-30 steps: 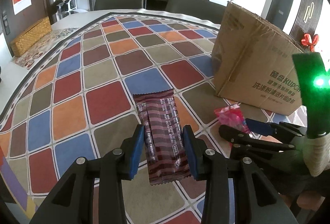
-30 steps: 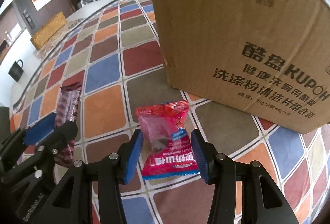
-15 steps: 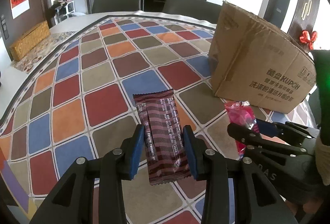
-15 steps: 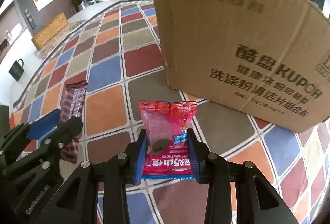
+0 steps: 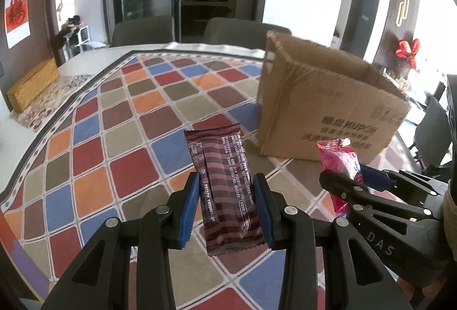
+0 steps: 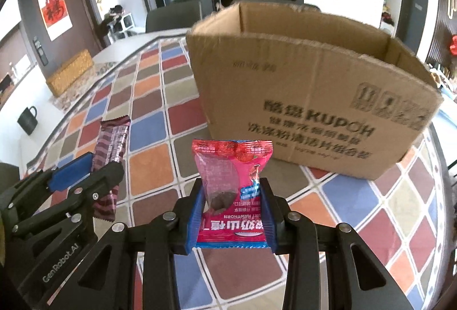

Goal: Organize snacks
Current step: 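Lift both snacks and carry them over the open box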

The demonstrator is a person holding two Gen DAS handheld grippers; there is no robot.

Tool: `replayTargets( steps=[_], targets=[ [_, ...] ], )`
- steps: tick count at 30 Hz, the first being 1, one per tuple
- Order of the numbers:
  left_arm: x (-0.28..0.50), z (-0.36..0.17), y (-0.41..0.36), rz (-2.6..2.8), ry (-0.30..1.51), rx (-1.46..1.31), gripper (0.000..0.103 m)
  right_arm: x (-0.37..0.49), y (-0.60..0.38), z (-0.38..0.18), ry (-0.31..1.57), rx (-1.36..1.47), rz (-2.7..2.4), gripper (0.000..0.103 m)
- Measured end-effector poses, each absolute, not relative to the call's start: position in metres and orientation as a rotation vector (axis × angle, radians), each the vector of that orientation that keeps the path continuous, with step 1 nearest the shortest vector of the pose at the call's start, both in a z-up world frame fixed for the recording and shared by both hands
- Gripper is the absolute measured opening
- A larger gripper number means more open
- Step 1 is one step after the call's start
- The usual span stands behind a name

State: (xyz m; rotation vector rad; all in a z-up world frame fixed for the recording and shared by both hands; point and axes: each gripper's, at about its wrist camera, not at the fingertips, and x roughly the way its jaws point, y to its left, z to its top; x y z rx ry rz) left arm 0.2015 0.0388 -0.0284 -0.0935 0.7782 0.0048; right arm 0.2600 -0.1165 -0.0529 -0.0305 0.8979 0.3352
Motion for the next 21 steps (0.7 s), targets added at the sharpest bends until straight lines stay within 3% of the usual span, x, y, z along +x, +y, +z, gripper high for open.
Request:
replayTargets(
  steps=[21],
  targets=[
    [0.211, 0.043, 0.001, -0.131, 0.655, -0.071, 0.038, 0.236, -0.163, 0.035, 0.667, 0.038, 0.265, 0.037]
  ],
)
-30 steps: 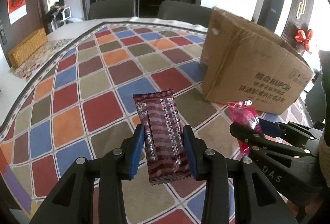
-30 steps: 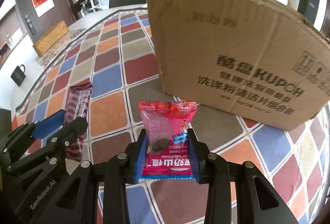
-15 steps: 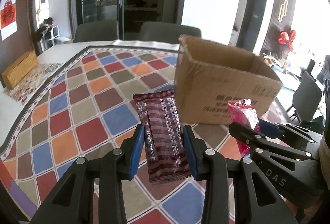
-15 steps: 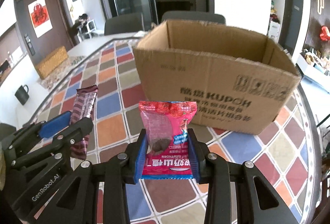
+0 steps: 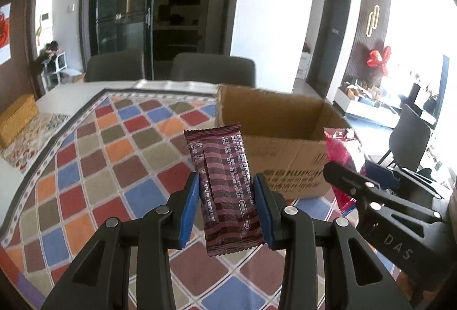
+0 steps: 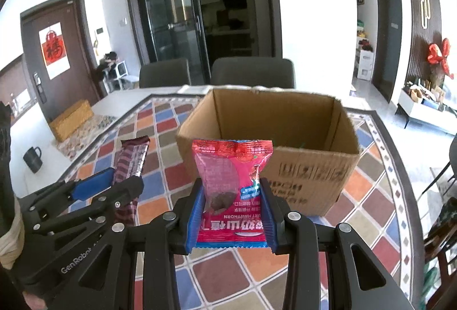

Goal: Organize snacks
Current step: 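Lift both snacks and carry them over the open box, then open both tools to drop the snacks into the box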

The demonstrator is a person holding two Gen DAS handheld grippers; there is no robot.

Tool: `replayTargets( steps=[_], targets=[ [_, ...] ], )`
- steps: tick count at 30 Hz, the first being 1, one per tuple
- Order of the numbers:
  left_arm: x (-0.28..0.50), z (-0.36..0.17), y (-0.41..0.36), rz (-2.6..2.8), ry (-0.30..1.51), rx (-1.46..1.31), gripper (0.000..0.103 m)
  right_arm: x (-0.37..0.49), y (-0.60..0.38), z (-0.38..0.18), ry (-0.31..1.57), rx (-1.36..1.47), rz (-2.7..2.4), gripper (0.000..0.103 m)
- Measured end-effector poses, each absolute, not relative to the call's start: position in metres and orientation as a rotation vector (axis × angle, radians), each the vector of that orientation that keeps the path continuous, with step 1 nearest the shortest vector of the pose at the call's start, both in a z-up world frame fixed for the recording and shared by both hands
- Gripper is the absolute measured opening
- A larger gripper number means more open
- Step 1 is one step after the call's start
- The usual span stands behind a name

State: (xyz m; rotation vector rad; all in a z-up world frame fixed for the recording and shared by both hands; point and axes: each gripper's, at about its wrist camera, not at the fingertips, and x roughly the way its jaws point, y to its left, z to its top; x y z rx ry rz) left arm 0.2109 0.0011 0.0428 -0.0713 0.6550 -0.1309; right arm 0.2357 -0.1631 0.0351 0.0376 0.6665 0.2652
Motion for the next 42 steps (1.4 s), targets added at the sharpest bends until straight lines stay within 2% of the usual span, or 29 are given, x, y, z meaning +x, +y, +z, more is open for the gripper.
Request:
replayTargets(
  steps=[15, 23, 42],
  targets=[
    [0.261, 0.093, -0.021, -0.242, 0.634, -0.053, 0.038, 0.262, -0.188, 0.077, 0.593, 0.059, 0.216, 0.037],
    [0.298, 0.105, -0.035, -0.267, 0.665, -0.004, 0.038, 0.298, -0.197, 0.085, 0.633, 0.056, 0.206, 0.038],
    [0.369, 0.063, -0.053, -0.286, 0.848, 0.021, 0.039, 0.363, -0.203, 0.058, 0.782, 0.029, 0.162, 0.038]
  ],
)
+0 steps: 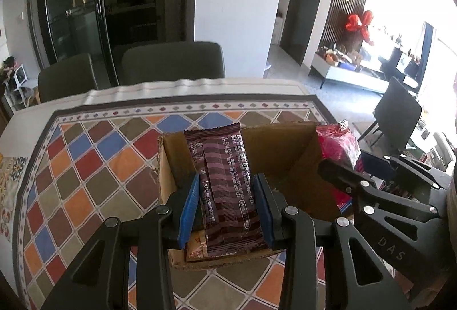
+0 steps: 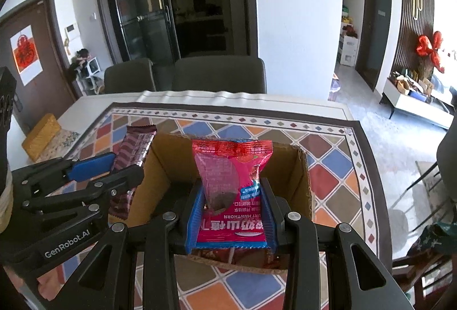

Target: Organize snacks

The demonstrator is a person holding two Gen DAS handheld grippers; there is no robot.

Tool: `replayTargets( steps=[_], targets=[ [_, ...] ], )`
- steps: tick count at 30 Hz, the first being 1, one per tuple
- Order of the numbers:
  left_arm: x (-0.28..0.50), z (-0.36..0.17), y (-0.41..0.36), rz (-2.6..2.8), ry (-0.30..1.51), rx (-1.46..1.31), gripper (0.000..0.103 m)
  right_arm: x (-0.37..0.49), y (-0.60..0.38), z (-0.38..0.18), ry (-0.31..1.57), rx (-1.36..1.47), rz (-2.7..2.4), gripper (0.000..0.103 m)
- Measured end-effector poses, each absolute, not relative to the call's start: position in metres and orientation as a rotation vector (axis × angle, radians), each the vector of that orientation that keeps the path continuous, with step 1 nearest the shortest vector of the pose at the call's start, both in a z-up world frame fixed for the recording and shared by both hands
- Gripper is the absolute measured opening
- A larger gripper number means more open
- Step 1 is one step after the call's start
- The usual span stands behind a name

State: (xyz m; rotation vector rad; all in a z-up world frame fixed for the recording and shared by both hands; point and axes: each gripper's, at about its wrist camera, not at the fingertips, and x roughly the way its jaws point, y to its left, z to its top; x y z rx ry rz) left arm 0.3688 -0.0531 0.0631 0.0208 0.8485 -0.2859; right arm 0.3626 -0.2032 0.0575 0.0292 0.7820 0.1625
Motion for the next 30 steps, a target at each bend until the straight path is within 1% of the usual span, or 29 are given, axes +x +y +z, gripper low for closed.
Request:
replayTargets(
  steps=[4, 6, 7, 8, 12, 17, 18, 20, 21, 23, 25, 30],
  targets=[
    [0.374, 0.059, -0.055, -0.262, 0.871, 0.039, 0.042, 0.371, -0.205, 0.051, 0.804, 0.034, 0.152, 0.038],
    [0.371, 0.060, -0.056, -0.254, 0.856, 0.068, 0.048, 0.374, -0.207, 0.048, 0.818, 0.038, 0.139, 0.042],
    [0.370, 0.062, -0.057, -0.246, 0.847, 0.076, 0.056, 0.375, -0.208, 0.048, 0.822, 0.040, 0.134, 0.047],
    [0.368, 0.064, -0.056, -0.234, 0.834, 0.081, 0.058, 0.375, -0.209, 0.046, 0.826, 0.044, 0.132, 0.051],
    [0.359, 0.069, -0.054, -0.211, 0.804, 0.097, 0.059, 0.371, -0.212, 0.044, 0.827, 0.048, 0.117, 0.051],
    [0.336, 0.078, -0.047, -0.181, 0.741, 0.098, 0.066, 0.355, -0.215, 0.047, 0.808, 0.062, 0.113, 0.054],
    [0.329, 0.080, -0.046, -0.176, 0.727, 0.095, 0.067, 0.350, -0.216, 0.049, 0.794, 0.064, 0.111, 0.055],
    [0.318, 0.083, -0.042, -0.171, 0.705, 0.093, 0.070, 0.341, -0.217, 0.055, 0.766, 0.063, 0.104, 0.061],
    [0.311, 0.084, -0.041, -0.169, 0.692, 0.091, 0.071, 0.334, -0.217, 0.058, 0.750, 0.062, 0.099, 0.063],
    [0.297, 0.088, -0.039, -0.162, 0.662, 0.083, 0.078, 0.319, -0.217, 0.063, 0.717, 0.056, 0.093, 0.067],
    [0.280, 0.090, -0.037, -0.156, 0.632, 0.082, 0.080, 0.306, -0.218, 0.068, 0.692, 0.055, 0.086, 0.070],
    [0.244, 0.093, -0.034, -0.137, 0.573, 0.083, 0.085, 0.270, -0.217, 0.076, 0.635, 0.050, 0.082, 0.072]
  ],
)
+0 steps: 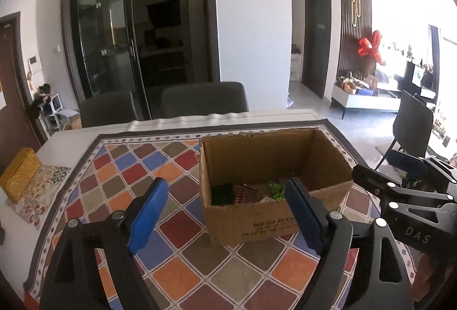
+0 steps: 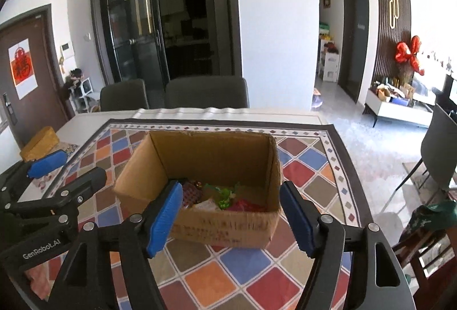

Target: Organize snacks

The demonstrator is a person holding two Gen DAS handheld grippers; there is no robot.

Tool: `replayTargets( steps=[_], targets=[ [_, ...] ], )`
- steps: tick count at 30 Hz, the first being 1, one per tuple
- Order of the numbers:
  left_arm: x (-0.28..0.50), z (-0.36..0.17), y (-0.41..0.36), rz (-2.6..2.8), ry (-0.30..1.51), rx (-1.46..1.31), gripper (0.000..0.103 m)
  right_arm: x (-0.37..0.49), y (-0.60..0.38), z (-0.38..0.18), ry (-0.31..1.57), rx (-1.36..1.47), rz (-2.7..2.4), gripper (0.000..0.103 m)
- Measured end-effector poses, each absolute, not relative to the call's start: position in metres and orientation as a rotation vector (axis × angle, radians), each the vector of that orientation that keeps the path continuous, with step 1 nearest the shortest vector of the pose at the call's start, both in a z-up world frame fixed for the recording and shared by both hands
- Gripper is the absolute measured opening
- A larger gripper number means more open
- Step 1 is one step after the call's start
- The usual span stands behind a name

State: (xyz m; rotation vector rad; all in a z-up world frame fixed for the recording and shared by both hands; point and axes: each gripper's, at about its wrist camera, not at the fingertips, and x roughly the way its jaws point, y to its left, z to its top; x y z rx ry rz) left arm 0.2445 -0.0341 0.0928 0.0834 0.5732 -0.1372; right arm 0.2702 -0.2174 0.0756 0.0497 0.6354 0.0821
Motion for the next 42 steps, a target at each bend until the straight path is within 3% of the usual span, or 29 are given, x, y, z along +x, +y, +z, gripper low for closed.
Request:
replayTargets(
  steps=[11, 29, 42],
  targets=[
    [0.189, 0.097, -0.030, -0.128, 0.499, 0.065, 0.093, 0.206, -0.224, 0.079, 0.566, 0.070, 0.037, 0.082],
    [0.136, 0.102, -0.021, -0.126, 0.446, 0.043, 0.103, 0.148, -0.226, 0.089, 0.503, 0.043, 0.009, 0.083],
    [0.117, 0.105, -0.020, -0.104, 0.411, 0.057, 0.103, 0.127, -0.220, 0.092, 0.484, 0.018, 0.008, 0.083]
  ],
)
